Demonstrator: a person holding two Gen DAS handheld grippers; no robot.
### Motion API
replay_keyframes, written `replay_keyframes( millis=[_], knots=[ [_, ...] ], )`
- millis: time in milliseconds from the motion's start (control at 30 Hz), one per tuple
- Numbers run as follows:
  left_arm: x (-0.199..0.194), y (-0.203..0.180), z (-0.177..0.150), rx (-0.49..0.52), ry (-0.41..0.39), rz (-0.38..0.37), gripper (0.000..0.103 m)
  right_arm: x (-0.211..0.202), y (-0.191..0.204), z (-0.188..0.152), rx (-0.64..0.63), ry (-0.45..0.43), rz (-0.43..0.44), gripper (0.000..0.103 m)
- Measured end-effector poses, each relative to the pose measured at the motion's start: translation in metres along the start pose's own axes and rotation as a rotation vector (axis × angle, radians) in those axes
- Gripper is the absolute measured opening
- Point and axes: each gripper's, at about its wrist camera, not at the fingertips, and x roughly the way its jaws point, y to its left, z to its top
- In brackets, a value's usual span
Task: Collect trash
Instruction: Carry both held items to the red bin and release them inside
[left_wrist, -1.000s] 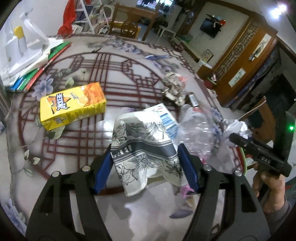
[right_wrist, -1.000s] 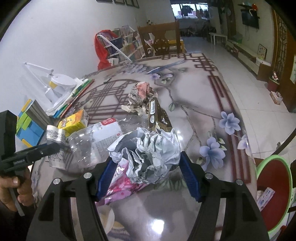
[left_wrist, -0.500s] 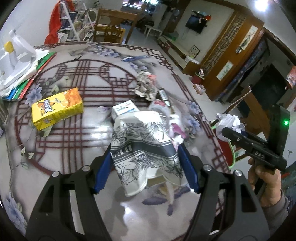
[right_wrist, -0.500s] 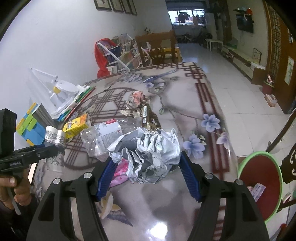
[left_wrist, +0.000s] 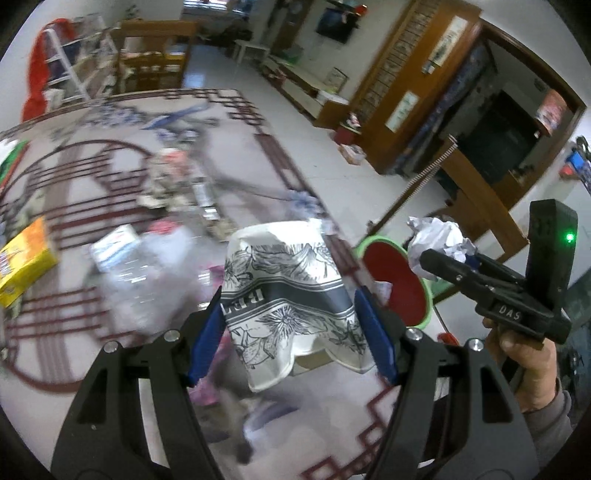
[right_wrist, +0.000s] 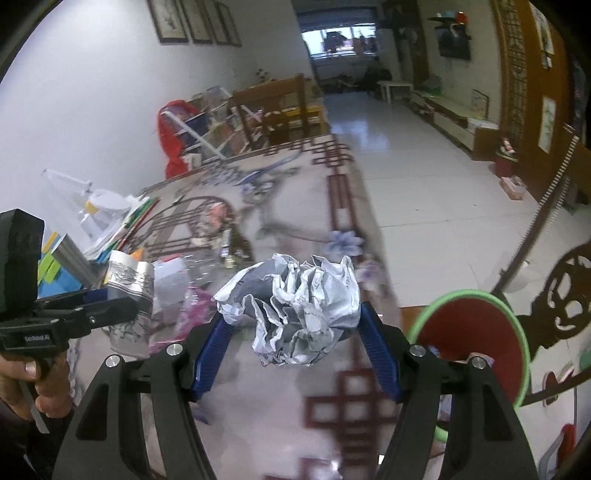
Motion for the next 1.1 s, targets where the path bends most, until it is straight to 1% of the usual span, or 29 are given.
replay_keyframes(
  millis=[300,533,767,833,1100],
  knots=[
    [0.061,-0.055,0.021,0.060,0.076,-0.098,0.066,-0.026,-0.078,-0.008,0.088,-0.010,-0.100,0.066],
    [0.099,-0.098,0.029,0.099,0.131,-0.187,0.066,-0.039,-0.125,-0.017,0.150,-0.008,-0.155,0.066],
    [0.129,-0.128,0.036,0.117,0.179,-0.234,0.066,-0.046,-0.159,-0.027,0.199,-0.007,-0.189,0.066],
    [0.137,-0.136,0.036,0.124,0.198,-0.253,0.066,-0.043,-0.168,-0.033,0.214,0.005,-0.201,0.066],
    [0.170,-0.164,0.038,0.135,0.249,-0.293,0.066,-0.040,-0.184,-0.041,0.251,0.026,-0.225,0.066]
  ],
)
